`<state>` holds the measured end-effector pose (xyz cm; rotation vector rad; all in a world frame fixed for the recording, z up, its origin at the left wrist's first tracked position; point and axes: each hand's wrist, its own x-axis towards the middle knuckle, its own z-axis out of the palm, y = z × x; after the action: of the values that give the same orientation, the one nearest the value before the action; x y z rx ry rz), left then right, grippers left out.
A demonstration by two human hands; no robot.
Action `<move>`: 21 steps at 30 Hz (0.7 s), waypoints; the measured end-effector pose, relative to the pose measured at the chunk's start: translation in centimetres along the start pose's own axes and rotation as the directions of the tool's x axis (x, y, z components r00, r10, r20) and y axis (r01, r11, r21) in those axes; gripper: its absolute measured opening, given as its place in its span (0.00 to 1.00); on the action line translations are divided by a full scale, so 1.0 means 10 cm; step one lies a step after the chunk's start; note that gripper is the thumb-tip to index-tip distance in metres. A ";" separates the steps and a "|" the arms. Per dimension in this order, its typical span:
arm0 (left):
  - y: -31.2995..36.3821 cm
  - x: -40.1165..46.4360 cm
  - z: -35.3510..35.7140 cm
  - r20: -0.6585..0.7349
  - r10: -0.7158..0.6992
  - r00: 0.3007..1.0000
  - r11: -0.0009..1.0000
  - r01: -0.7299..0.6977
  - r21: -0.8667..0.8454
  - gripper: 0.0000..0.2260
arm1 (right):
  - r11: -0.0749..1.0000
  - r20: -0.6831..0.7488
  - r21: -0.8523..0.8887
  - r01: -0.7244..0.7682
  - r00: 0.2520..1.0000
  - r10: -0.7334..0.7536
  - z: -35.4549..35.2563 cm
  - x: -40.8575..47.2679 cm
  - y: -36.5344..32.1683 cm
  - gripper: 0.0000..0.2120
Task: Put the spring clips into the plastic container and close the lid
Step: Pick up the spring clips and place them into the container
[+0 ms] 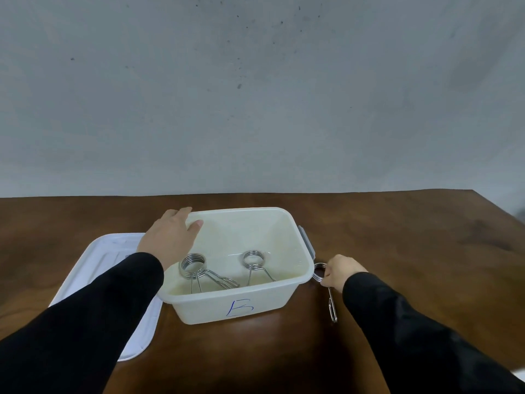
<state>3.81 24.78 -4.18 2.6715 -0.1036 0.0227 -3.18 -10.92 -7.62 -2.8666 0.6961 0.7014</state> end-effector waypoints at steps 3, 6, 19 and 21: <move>0.00 0.00 0.00 0.000 -0.002 1.000 1.000 0.002 0.001 0.25 | 0.996 -0.078 0.086 0.000 0.997 0.007 -0.14 -0.09 0.09 0.13; 0.00 -0.01 -0.01 0.003 -0.010 1.000 1.000 0.010 -0.019 0.26 | 0.972 -0.238 0.209 0.105 0.970 -0.053 -0.61 -0.32 0.14 0.10; 0.00 -0.03 -0.02 -0.011 0.011 1.000 0.999 -0.011 -0.034 0.25 | 0.926 -0.182 -0.095 0.364 0.909 -0.376 -0.63 -0.56 -1.64 0.16; -0.01 -0.04 -0.01 -0.018 0.019 1.000 0.999 -0.020 -0.029 0.25 | 0.940 -0.126 -0.119 0.319 0.934 -0.333 -0.39 -0.39 -1.67 0.14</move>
<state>3.47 24.95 -4.20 2.6408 -0.1236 0.0501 3.05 4.66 -2.38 -3.0356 0.1892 0.4949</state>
